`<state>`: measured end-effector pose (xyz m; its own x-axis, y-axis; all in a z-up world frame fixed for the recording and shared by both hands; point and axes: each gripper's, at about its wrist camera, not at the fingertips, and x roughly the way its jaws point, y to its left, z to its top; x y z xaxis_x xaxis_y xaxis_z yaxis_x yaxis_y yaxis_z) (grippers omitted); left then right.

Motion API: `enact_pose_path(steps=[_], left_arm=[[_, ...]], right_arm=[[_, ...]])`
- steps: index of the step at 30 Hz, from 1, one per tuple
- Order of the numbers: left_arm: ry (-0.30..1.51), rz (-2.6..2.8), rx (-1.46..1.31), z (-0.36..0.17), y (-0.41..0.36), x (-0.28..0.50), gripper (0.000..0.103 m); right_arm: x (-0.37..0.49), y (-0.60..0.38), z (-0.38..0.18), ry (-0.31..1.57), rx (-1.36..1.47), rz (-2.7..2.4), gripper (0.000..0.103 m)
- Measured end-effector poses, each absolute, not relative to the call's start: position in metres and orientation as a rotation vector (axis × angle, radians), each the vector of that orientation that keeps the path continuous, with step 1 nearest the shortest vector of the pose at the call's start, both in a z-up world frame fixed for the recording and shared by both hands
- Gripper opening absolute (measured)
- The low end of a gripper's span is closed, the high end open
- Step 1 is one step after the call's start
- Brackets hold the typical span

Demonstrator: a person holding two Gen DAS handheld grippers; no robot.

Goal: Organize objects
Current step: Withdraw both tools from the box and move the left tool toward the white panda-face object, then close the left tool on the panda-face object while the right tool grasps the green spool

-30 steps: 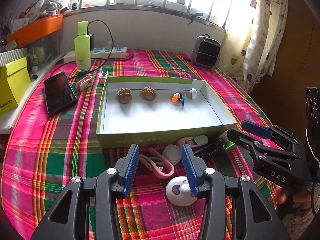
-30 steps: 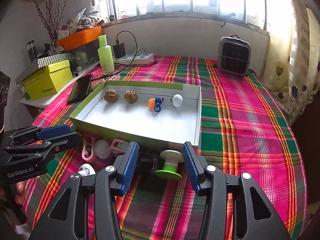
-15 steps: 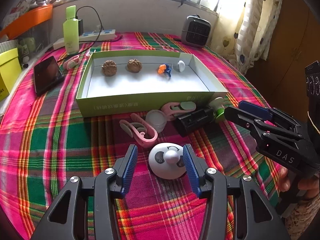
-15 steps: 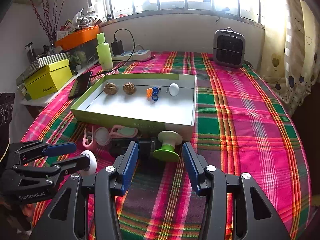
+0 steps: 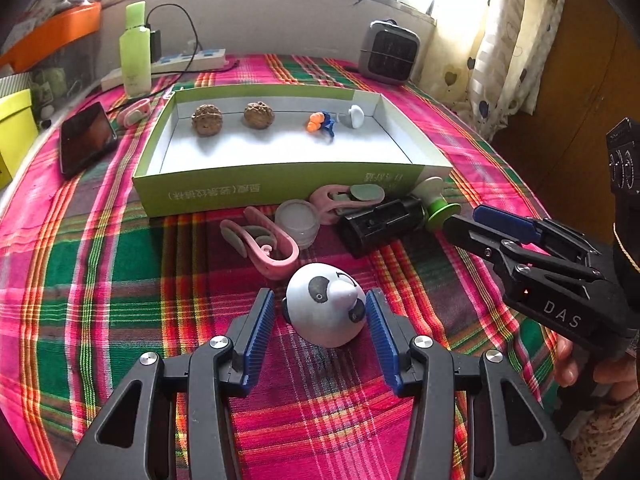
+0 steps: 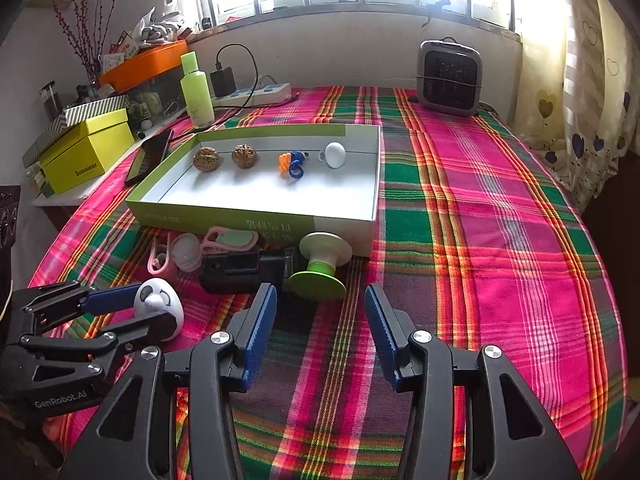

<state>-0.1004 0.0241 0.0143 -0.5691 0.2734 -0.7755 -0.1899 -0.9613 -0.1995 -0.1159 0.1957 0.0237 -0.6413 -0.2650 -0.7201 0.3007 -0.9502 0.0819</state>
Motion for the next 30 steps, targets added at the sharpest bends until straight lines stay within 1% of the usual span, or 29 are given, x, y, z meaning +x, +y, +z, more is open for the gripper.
enact_pose_path(steps=[1,2,3,5,12,20,21,22,25,30], left_arm=[[-0.148,2.568,-1.294,0.014,0.023,-0.101,0.045],[-0.157,2.568,-1.293,0.014,0.022,-0.101,0.044],[-0.16,2.573,-1.294,0.015,0.021,-0.101,0.04],[-0.162,2.58,-1.295,0.015,0.02,-0.101,0.038],[-0.188,2.577,-1.289,0.014,0.017,-0.1,0.037],[-0.191,2.577,-1.287,0.014,0.016,-0.101,0.037],[-0.19,2.577,-1.287,0.014,0.016,-0.101,0.037],[-0.191,2.578,-1.287,0.014,0.016,-0.101,0.037],[-0.194,2.577,-1.287,0.014,0.016,-0.101,0.037],[-0.194,2.576,-1.288,0.014,0.015,-0.101,0.037]], right_arm=[[-0.117,0.196,0.023,0.068,1.131,-2.594,0.047],[-0.118,0.195,0.023,0.07,1.132,-2.594,0.047],[-0.12,0.195,0.023,0.07,1.134,-2.595,0.047],[-0.122,0.195,0.023,0.067,1.136,-2.598,0.047],[-0.129,0.197,0.023,0.033,1.139,-2.586,0.047],[-0.132,0.191,0.021,0.065,1.142,-2.577,0.047],[-0.132,0.19,0.021,0.069,1.144,-2.575,0.046],[-0.131,0.19,0.02,0.07,1.147,-2.573,0.042],[-0.132,0.189,0.018,0.08,1.153,-2.572,0.035],[-0.129,0.188,0.019,0.096,1.149,-2.566,0.035]])
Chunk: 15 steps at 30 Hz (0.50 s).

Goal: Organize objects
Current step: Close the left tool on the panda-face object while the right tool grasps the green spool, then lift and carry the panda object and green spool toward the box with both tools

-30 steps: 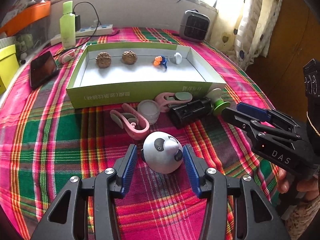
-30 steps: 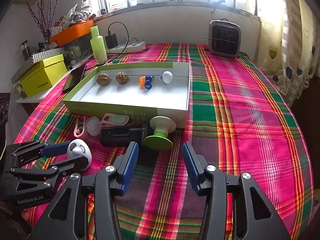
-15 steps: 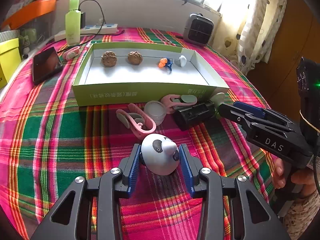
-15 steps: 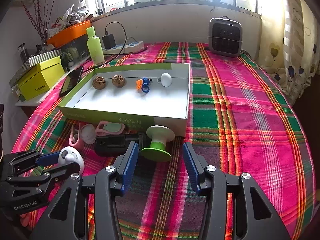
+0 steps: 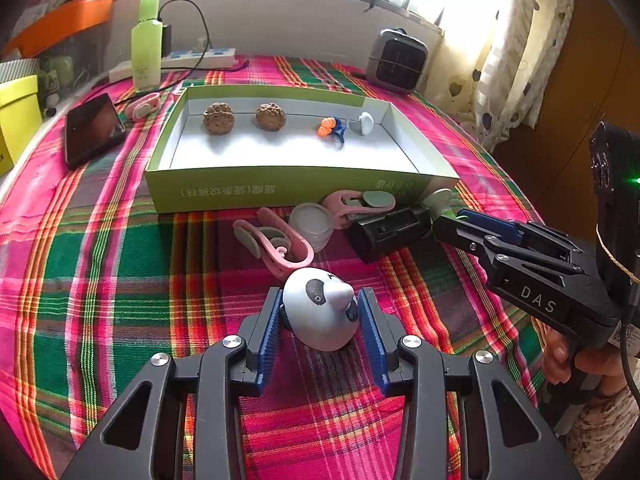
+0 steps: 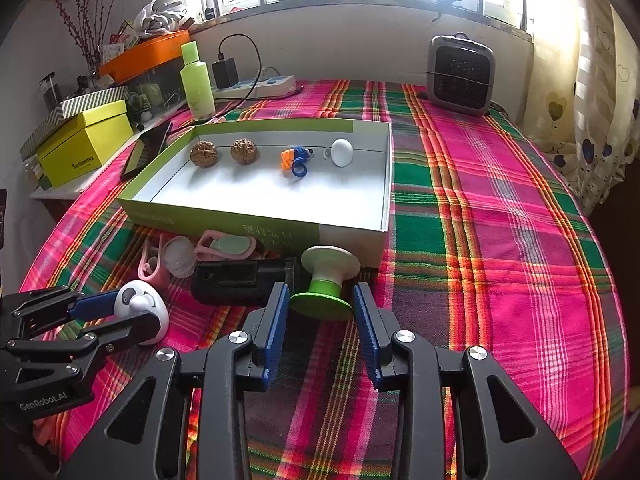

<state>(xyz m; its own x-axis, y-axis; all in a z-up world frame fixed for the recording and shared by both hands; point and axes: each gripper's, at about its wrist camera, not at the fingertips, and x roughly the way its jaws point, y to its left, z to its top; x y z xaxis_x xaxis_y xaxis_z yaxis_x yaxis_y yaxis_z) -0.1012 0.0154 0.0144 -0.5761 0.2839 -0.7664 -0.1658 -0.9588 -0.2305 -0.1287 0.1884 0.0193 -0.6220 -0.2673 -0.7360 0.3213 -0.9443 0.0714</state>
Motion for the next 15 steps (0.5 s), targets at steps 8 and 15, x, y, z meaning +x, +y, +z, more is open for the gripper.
enact_pose_path(steps=[8,15], left_arm=[[-0.195,2.577,-1.287,0.014,0.015,-0.101,0.037],[-0.194,2.575,-1.289,0.014,0.015,-0.101,0.037]], right_arm=[[-0.114,0.194,0.02,0.111,1.157,-2.546,0.035],[-0.104,0.196,0.022,0.098,1.163,-2.529,0.035]])
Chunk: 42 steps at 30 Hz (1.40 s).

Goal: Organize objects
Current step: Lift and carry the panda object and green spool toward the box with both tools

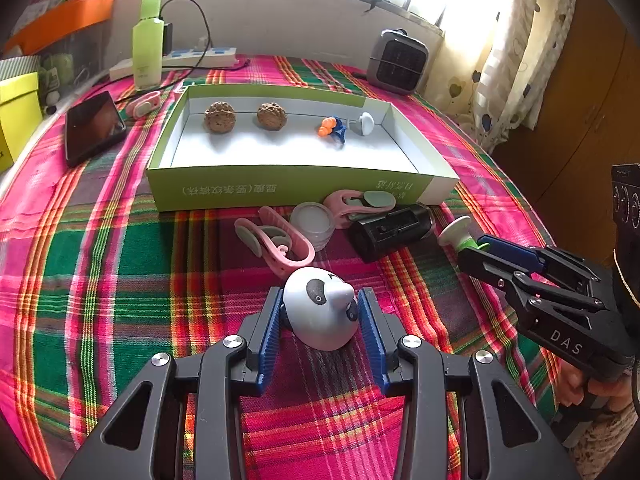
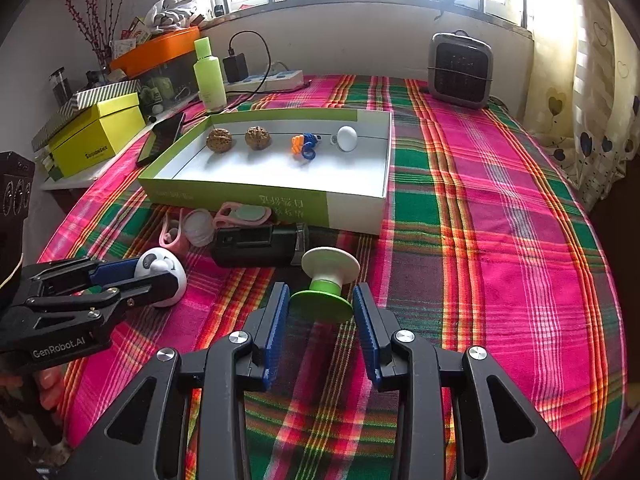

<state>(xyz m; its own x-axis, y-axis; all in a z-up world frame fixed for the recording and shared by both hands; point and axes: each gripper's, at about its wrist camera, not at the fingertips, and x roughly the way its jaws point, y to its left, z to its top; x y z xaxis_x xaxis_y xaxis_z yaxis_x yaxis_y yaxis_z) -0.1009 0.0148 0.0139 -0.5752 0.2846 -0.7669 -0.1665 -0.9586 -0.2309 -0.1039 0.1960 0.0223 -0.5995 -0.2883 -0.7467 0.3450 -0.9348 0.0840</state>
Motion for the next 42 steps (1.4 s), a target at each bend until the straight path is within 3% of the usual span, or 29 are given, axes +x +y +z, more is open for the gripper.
enact_pose_path(steps=[21,42], left_arm=[[-0.169,2.576,-1.281,0.014,0.019,-0.1,0.041],[-0.192,2.599,-1.264,0.018,0.014,-0.1,0.03]], right_arm=[[-0.122,0.194,0.01,0.092,1.222,-2.553,0.035],[-0.116,0.19,0.016,0.08,1.175,-2.54,0.034]])
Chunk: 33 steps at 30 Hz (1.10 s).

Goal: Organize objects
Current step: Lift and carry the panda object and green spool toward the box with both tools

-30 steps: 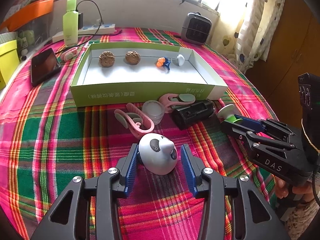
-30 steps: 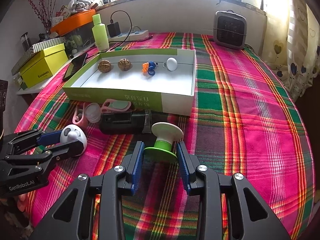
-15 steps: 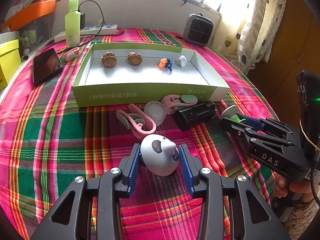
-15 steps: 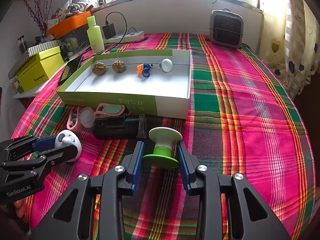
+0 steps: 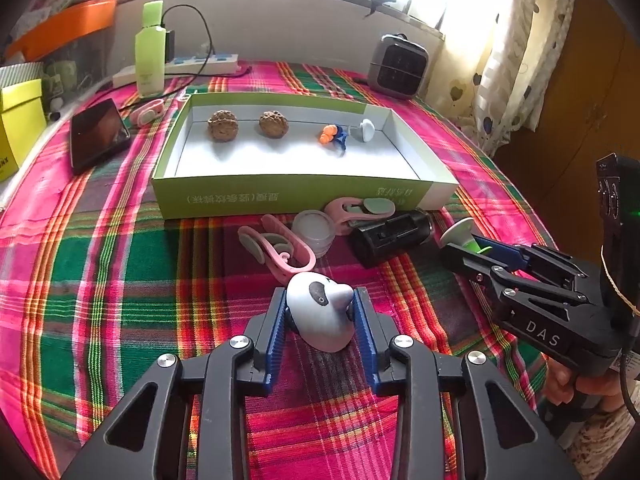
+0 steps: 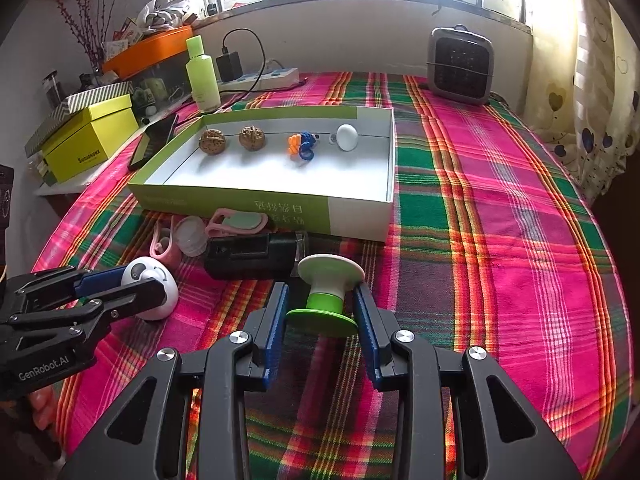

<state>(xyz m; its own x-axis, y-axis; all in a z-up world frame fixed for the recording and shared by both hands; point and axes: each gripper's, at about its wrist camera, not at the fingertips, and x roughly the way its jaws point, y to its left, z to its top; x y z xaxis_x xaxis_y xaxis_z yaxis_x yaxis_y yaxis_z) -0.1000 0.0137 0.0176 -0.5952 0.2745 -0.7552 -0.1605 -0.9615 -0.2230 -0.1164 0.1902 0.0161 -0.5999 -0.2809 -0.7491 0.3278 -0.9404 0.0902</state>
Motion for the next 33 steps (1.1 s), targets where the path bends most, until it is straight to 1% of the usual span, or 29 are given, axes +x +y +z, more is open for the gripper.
enact_pose_path(steps=[17,33], left_arm=[[-0.187,2.627,-1.228,0.025,0.012,-0.097,0.03],[-0.178,2.677,-1.152,0.051,0.006,-0.11,0.03]], right_arm=[[-0.113,0.187,0.024,0.077,1.145,-2.535,0.034],[-0.124,0.175,0.044,0.097,1.071,-2.533,0.034]])
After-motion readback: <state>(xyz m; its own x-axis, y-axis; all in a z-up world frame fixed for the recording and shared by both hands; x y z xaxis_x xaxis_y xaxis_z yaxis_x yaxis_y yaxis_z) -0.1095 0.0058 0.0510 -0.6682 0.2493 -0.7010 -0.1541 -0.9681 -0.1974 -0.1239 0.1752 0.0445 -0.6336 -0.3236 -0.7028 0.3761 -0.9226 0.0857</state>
